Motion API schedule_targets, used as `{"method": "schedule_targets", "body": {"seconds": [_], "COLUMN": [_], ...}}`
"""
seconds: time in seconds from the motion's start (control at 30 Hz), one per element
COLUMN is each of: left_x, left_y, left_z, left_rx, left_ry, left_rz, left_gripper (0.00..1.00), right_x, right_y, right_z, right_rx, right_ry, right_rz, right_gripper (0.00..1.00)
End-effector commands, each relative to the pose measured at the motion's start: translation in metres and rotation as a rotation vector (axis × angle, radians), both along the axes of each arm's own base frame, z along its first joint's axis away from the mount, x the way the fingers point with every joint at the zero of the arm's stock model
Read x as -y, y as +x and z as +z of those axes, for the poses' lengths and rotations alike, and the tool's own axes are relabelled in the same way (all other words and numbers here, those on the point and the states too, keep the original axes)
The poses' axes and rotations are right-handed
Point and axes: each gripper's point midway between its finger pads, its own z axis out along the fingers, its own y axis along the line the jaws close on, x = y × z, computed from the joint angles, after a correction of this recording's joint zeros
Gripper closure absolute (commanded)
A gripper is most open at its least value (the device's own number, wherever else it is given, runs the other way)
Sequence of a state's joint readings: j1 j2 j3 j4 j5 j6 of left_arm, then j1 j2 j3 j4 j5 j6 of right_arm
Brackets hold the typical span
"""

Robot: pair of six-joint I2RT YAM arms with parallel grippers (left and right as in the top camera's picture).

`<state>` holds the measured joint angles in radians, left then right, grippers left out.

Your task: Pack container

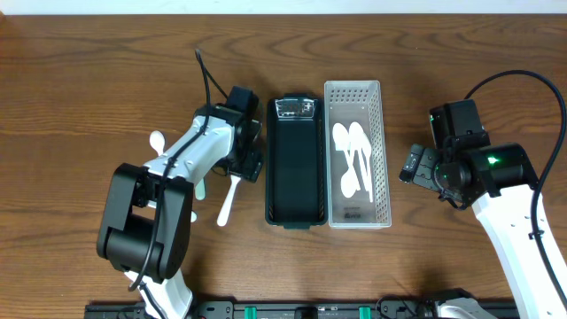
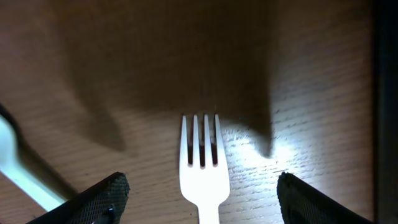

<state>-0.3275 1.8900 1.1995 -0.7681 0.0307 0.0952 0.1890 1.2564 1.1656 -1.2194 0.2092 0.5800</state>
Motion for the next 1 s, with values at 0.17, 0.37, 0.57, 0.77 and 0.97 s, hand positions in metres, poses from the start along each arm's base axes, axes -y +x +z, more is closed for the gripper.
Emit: {"method": "schedule_targets", "body": {"seconds": [0.17,0.37,0.57,0.77,0.97], "left_x": [-0.004,-0.005,-0.005,-0.006,-0.007], "left_y": [-0.012,-0.019,-0.019,-0.023,-0.023], "left_z": [-0.017,-0.027,-0.027,-0.027,-0.027], "left_rx": [-0.032,-0.035,-0.038,-0.053,-0.054], "left_ry": [0.003,-0.004,-0.003,0.003,0.004], "left_rz": [-0.008,0.006,0.006,0.006,0.006], "left_gripper": [0.21,0.22,0.49,0.56,0.68], "right_x": [0.002,0.003,0.003,0.002,0.002], "right_y": [-0.001,-0.002,-0.002,-0.002,-0.002], "right_z": [-0.001,-0.001,-0.001,-0.001,-0.001], "right_rx": [-0.006,-0.008,-0.009,-0.009,-0.009], "right_ry": [-0.007,-0.007,-0.007,-0.005,-0.005], "right_rz": [0.004,0.004,0.004,0.005,0.005], "right_gripper": [0.01,0.01,0.01,0.01,0.01]}}
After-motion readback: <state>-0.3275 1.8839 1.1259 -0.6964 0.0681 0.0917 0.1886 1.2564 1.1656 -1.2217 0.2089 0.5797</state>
